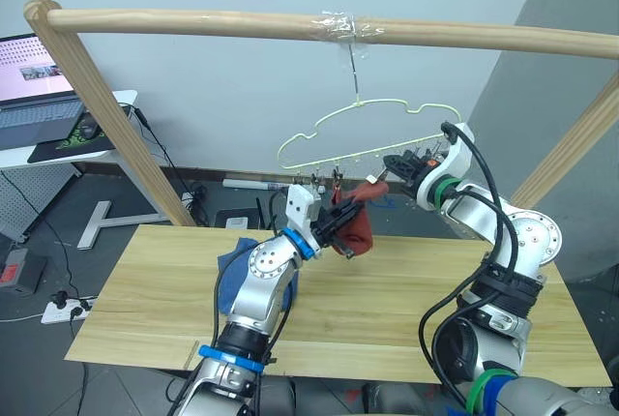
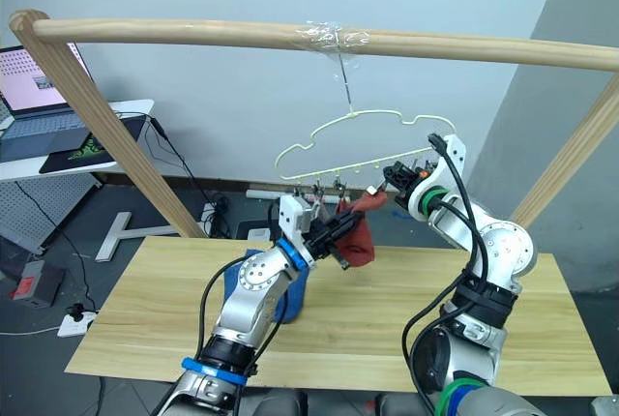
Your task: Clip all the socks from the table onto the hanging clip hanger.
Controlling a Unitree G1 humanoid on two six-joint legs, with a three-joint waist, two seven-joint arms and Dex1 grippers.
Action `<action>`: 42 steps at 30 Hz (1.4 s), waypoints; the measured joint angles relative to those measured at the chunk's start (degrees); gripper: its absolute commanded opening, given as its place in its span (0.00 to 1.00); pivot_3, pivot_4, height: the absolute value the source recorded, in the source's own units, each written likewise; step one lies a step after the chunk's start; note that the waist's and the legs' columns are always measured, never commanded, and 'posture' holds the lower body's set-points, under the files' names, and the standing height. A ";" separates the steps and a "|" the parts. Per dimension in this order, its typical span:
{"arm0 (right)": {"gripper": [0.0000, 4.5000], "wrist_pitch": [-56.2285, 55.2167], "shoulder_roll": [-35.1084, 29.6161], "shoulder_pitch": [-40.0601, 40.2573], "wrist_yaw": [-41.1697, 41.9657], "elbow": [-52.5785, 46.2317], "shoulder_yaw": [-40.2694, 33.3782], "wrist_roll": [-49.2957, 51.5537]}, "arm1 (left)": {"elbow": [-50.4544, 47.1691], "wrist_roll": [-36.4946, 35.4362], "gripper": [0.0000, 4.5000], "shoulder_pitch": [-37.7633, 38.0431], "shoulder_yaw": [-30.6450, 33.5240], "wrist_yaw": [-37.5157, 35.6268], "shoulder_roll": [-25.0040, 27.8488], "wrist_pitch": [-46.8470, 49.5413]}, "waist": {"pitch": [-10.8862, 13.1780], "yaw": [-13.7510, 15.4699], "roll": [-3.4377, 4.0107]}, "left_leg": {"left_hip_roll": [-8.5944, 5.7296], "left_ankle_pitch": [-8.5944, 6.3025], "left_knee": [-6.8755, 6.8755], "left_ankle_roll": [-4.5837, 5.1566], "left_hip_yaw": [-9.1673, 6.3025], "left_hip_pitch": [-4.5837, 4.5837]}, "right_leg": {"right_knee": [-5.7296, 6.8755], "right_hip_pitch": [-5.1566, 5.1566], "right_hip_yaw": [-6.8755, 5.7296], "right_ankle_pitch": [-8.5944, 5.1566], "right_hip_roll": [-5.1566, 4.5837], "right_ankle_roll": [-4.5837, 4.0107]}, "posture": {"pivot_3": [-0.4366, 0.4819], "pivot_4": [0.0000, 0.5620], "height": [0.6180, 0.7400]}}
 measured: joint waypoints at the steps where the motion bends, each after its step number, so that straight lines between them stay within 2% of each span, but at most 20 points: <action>1: 0.00 0.44 0.23 -0.10 -0.76 -0.10 -0.33 0.44 | 0.00 0.00 0.00 -0.50 -0.04 0.37 -0.18 -0.19 | 0.00 -0.05 0.00 | 0.00 0.00 0.00 0.00 0.00 0.00 | 0.00 0.00 0.00 0.00 0.00 0.00 | 0.54 0.12 1.00; 7: 0.00 1.48 0.24 -0.10 -2.94 -0.45 -0.82 2.86 | 0.20 0.00 0.00 -0.69 -0.09 0.41 0.21 -0.93 | 0.00 -0.16 0.00 | 0.00 0.00 -0.01 0.00 0.00 0.00 | 0.00 0.00 0.00 0.00 0.00 0.00 | 0.54 0.12 1.00; 10: 0.18 1.58 0.14 -0.06 -3.77 -0.44 -1.24 4.17 | 0.21 -0.01 0.00 -0.69 -0.12 0.34 0.31 -0.96 | 0.00 -0.20 0.00 | 0.00 0.00 -0.01 0.00 0.00 0.00 | -0.01 0.00 0.00 0.00 0.00 0.01 | 0.53 0.12 1.00; 17: 0.76 1.99 -1.48 0.07 -5.06 -0.42 -3.28 7.59 | 0.82 0.01 0.00 -1.13 -0.17 0.27 0.43 -0.96 | 0.00 -1.53 0.01 | 0.01 0.00 -0.04 0.01 0.00 -0.01 | 0.00 -0.03 0.02 0.00 0.01 0.01 | 0.52 0.12 1.00; 20: 0.99 2.45 -4.17 0.59 -3.67 -0.85 -2.88 10.03 | 2.28 0.49 0.00 -1.99 -0.77 0.31 0.42 -0.94 | 0.00 -1.68 0.01 | 0.00 0.00 -0.04 0.01 0.00 -0.01 | -0.01 -0.03 0.03 -0.01 0.01 0.01 | 0.51 0.13 1.00; 23: 0.99 2.97 -11.49 4.59 1.71 -5.84 1.04 11.88 | 4.96 1.15 0.00 -2.47 -1.22 0.45 0.50 0.12 | 0.01 -1.61 0.01 | -0.01 -0.01 -0.04 0.02 0.01 -0.05 | -0.07 -0.04 0.05 -0.04 0.00 0.06 | 0.51 0.14 1.00; 26: 1.00 1.48 -17.33 9.12 6.34 -10.82 4.57 11.97 | 6.03 0.00 0.15 -2.73 -1.04 -0.25 0.33 3.22 | 0.02 -1.85 0.01 | -0.01 -0.03 -0.08 0.05 0.01 -0.05 | -0.07 -0.06 0.06 -0.20 0.01 0.31 | 0.50 0.16 1.00; 28: 1.00 -2.08 -20.77 14.29 9.25 -15.73 9.30 9.40 | 6.38 -2.11 0.28 -3.07 -0.70 -1.57 0.07 7.26 | 0.03 -2.11 0.00 | 0.00 -0.04 -0.14 0.07 0.01 -0.03 | -0.07 -0.06 0.05 -0.24 0.01 0.33 | 0.49 0.17 1.00; 32: 1.00 -11.35 -22.09 20.67 11.20 -19.35 18.24 1.00 | 6.78 -3.07 0.56 -3.18 -0.43 -2.86 0.78 10.95 | 0.19 -3.10 0.00 | -0.01 -0.03 -0.14 0.07 0.04 0.00 | -0.07 -0.07 0.12 -0.26 0.01 0.35 | 0.50 0.22 1.00; 36: 1.00 -24.20 -22.53 25.56 11.46 -20.46 30.83 -12.34 | 4.02 -4.25 0.84 -2.17 0.39 -4.76 4.91 14.12 | 1.09 -3.72 -0.04 | 0.03 -0.03 -0.14 0.07 0.02 0.08 | -0.01 -0.06 0.13 -0.26 0.05 0.36 | 0.51 0.28 1.00; 40: 1.00 -36.98 -22.32 28.03 9.82 -18.88 41.05 -26.48 | -4.81 -6.61 0.84 1.42 2.60 -8.04 12.37 17.70 | 2.63 -3.89 -0.12 | 0.02 -0.03 -0.14 0.05 0.04 0.04 | -0.03 -0.08 0.14 -0.26 0.00 0.36 | 0.53 0.31 1.00; 41: 1.00 -39.53 -22.27 28.28 9.34 -18.31 42.20 -29.09 | -6.81 -7.07 0.84 1.91 3.31 -8.64 13.96 18.40 | 3.11 -3.77 -0.17 | 0.02 -0.02 -0.14 0.05 0.04 0.00 | -0.03 -0.12 0.13 -0.26 0.00 0.36 | 0.53 0.31 1.00; 42: 1.00 -42.02 -20.94 28.78 9.02 -17.37 42.29 -30.73 | -8.70 -7.58 0.84 2.41 3.90 -9.26 15.49 19.28 | 3.31 -3.57 -0.21 | 0.03 -0.02 -0.14 0.05 0.04 -0.06 | -0.03 -0.19 0.12 -0.26 -0.01 0.36 | 0.56 0.35 1.00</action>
